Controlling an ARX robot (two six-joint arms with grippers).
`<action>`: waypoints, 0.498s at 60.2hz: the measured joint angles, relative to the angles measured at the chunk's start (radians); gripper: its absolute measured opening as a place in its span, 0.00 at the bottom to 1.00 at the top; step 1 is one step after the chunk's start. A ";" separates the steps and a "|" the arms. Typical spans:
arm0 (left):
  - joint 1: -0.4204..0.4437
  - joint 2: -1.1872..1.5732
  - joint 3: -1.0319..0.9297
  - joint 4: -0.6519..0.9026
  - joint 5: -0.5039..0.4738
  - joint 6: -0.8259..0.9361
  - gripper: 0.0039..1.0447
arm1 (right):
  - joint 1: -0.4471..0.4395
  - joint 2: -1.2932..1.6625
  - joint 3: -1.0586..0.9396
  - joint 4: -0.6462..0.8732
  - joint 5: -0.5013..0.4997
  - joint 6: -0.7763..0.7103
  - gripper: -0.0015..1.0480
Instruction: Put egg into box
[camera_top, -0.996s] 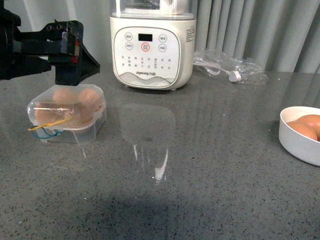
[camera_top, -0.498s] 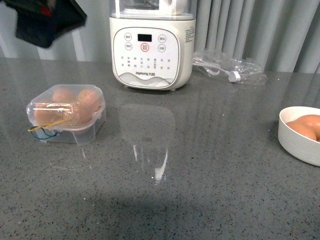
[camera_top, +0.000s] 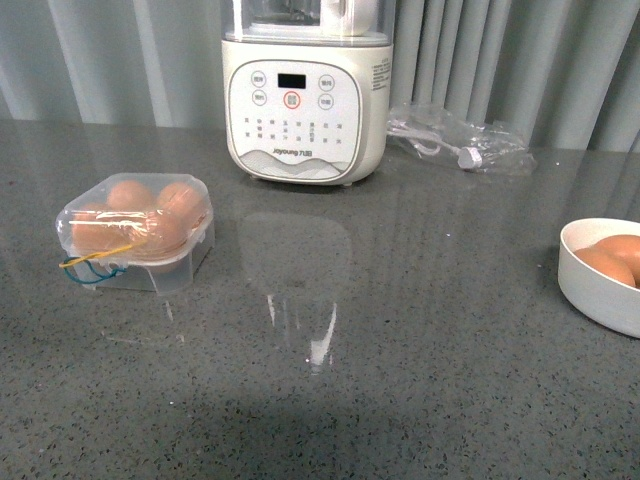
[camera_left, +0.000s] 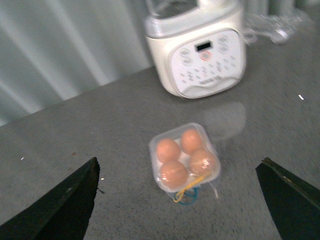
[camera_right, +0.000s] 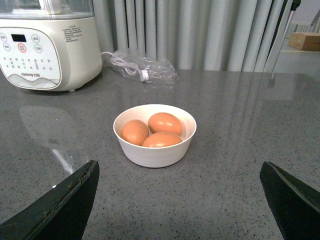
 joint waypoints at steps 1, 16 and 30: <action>0.000 -0.013 -0.023 0.039 -0.039 -0.030 0.88 | 0.000 0.000 0.000 0.000 0.000 0.000 0.93; 0.127 -0.220 -0.341 0.247 -0.008 -0.308 0.38 | 0.000 0.000 0.000 0.000 -0.002 0.000 0.93; 0.227 -0.328 -0.476 0.270 0.105 -0.329 0.03 | 0.000 0.000 0.000 0.000 -0.001 0.000 0.93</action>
